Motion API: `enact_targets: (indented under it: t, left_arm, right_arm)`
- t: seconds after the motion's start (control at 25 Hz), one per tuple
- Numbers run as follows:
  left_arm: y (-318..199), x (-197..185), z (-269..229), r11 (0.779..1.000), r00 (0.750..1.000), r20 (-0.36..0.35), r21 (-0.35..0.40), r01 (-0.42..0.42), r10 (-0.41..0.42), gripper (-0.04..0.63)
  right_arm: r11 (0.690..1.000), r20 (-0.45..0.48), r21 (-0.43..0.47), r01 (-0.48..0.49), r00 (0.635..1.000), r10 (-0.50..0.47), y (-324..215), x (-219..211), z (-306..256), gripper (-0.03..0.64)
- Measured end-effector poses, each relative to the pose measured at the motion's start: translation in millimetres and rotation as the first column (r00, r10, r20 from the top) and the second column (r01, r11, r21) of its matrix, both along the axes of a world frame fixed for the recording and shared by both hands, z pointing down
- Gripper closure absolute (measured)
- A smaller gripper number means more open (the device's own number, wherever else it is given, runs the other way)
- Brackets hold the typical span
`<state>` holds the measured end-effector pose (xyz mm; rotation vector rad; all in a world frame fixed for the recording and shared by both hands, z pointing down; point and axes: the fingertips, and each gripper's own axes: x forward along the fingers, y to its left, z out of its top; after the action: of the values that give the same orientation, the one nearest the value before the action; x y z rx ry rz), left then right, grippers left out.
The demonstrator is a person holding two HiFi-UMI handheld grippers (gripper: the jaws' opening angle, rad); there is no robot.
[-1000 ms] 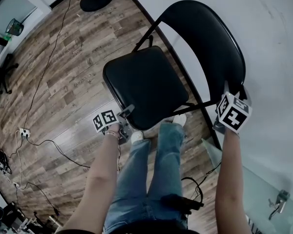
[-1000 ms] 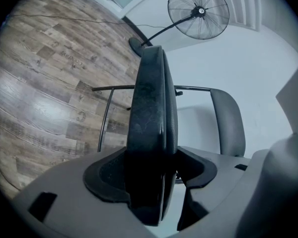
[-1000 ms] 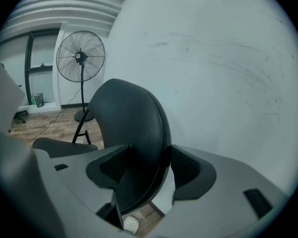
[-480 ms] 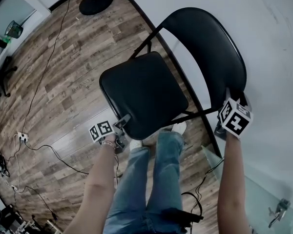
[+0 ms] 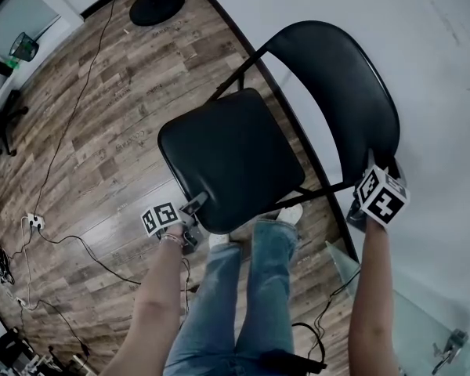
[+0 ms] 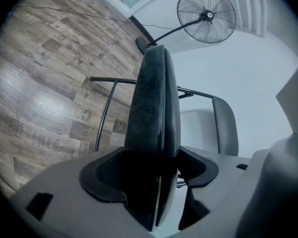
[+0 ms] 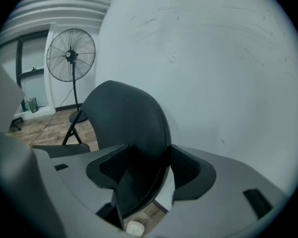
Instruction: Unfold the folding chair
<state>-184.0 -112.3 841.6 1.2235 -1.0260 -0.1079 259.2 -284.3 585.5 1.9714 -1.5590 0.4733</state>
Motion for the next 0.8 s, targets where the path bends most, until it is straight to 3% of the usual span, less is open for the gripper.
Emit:
enact_targets:
  t: [0.56, 0.8]
  left_arm:
    - [8.2, -14.7, 17.1, 1.0, 1.0, -0.007, 0.001, -0.003, 0.003, 0.285]
    - [14.5, -27.3, 32.0, 1.0, 0.999, 0.037, -0.026, 0.011, -0.01, 0.258]
  right_arm:
    - [0.998, -0.028, 0.03, -0.048, 0.998, 0.049, 14.0, -17.9, 2.0, 0.373]
    - [0.996, -0.041, 0.037, -0.077, 0.996, 0.078, 27.9, -37.5, -0.6, 0.373]
